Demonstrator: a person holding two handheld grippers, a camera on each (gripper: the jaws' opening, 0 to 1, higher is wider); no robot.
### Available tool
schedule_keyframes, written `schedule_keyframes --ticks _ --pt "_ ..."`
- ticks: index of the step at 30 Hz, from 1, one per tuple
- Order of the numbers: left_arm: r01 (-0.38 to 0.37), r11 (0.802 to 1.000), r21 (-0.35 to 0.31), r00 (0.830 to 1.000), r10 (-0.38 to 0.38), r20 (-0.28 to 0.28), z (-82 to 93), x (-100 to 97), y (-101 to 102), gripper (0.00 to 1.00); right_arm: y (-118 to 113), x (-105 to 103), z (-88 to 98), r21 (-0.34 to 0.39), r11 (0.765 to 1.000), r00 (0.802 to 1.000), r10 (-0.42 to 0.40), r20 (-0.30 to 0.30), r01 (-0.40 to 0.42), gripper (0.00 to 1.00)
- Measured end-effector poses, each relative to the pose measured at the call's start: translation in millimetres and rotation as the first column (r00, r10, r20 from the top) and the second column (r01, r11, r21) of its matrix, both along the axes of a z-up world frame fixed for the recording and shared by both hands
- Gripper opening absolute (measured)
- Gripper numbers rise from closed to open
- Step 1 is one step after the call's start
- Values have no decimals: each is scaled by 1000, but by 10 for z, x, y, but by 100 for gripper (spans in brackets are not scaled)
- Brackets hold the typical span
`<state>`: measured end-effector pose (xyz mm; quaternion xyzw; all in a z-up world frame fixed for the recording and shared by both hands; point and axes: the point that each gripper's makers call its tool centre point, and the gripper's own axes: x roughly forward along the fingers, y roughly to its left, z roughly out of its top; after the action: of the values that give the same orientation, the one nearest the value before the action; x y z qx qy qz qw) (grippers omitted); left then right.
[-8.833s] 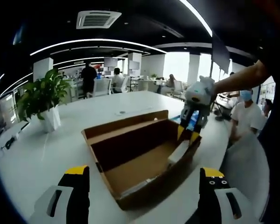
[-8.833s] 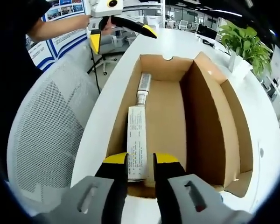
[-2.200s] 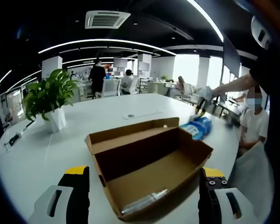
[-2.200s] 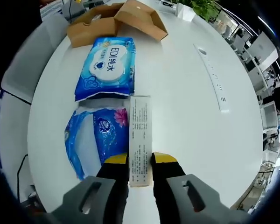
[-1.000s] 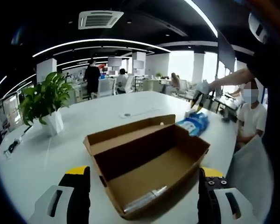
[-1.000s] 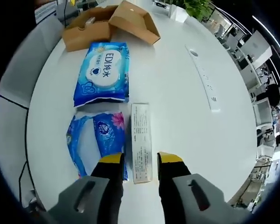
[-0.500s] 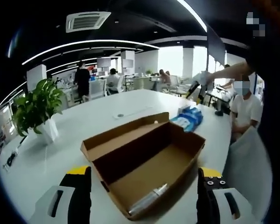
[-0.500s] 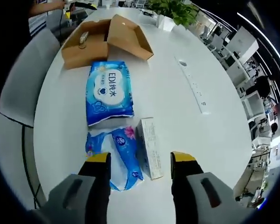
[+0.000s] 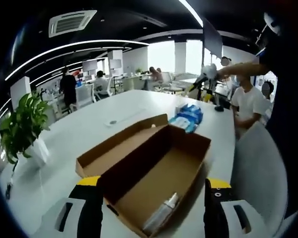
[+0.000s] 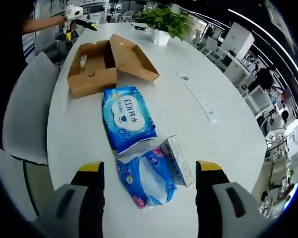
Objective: Operate the shoe box by opening the lid, removing the specified soft item, and placing it in the target area until the item is outside and the box remains undamaged.
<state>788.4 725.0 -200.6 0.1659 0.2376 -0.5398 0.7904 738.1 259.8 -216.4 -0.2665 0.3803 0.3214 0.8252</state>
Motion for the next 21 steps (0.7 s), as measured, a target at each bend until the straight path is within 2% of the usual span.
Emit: schedule_keyframes --ticks 7,13,18,21 --pt "55 998 20 998 -54 -26 10 73 -128 78 239 -205 97 69 995 995 -81 50 78 85" --pt "112 992 61 993 -110 -39 -51 120 -162 75 336 -395 63 125 977 981 -184 65 175 93" --pt "173 978 116 984 -167 -57 -157 119 -181 74 474 -546 74 161 962 969 -236 73 222 96" --pt "223 961 162 974 -212 -85 -231 100 -202 73 522 -628 74 175 955 964 -255 71 239 96"
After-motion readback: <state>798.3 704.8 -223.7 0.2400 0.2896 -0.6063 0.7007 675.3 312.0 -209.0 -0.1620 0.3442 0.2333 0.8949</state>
